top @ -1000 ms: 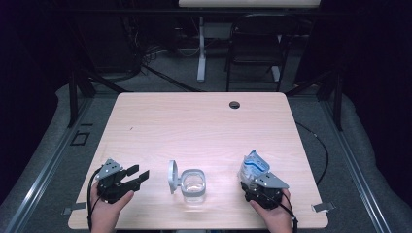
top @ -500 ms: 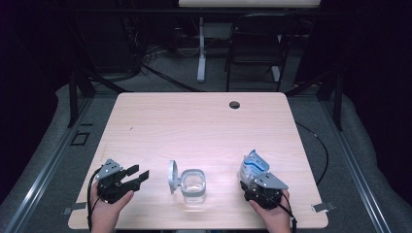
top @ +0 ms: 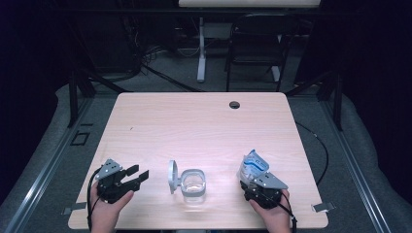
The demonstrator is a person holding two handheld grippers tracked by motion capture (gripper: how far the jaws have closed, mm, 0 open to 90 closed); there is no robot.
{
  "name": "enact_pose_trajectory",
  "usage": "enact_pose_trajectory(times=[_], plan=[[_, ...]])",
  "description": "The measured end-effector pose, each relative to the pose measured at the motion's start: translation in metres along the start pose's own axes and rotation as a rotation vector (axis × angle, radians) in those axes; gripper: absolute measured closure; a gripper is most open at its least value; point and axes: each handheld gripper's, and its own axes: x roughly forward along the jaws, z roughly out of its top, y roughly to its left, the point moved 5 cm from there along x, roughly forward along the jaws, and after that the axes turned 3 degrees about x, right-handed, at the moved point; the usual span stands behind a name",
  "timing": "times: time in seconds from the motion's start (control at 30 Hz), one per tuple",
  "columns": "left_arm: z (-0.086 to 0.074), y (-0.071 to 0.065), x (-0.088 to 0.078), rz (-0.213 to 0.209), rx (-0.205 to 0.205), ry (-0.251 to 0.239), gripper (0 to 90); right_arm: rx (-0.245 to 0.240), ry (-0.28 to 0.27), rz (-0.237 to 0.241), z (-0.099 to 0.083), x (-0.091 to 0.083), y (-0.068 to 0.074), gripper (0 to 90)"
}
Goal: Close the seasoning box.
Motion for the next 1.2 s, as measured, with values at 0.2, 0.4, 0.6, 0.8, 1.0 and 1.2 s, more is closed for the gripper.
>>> enact_pose_trajectory(times=[0.2,0.4,0.6,0.8,1.0,1.2], plan=[[0.0001,0.0005,-0.0005,0.000,-0.002,-0.002,50.4,-0.008,-0.001,0.010,0.0001,0.0001,-0.0004,38.6],[-0.0001,0.0011,-0.0007,0.001,-0.002,-0.002,50.4,-0.013,0.000,0.019,0.0005,0.0003,-0.0012,38.9],[-0.0006,0.0009,0.0002,0.000,-0.003,-0.001,50.4,-0.020,0.003,0.022,0.0003,-0.0003,-0.0014,39.2],[-0.0011,0.0015,0.0002,0.001,-0.003,0.004,50.3,-0.016,-0.002,0.021,0.0005,-0.0001,-0.0010,39.5],[-0.0015,0.0019,0.0005,0.001,-0.003,0.007,50.3,-0.024,0.008,0.023,0.0009,-0.0007,-0.0016,39.6],[-0.0021,0.0022,0.0013,-0.001,-0.005,0.007,50.3,-0.021,0.009,0.031,0.0020,-0.0010,-0.0006,39.8]])
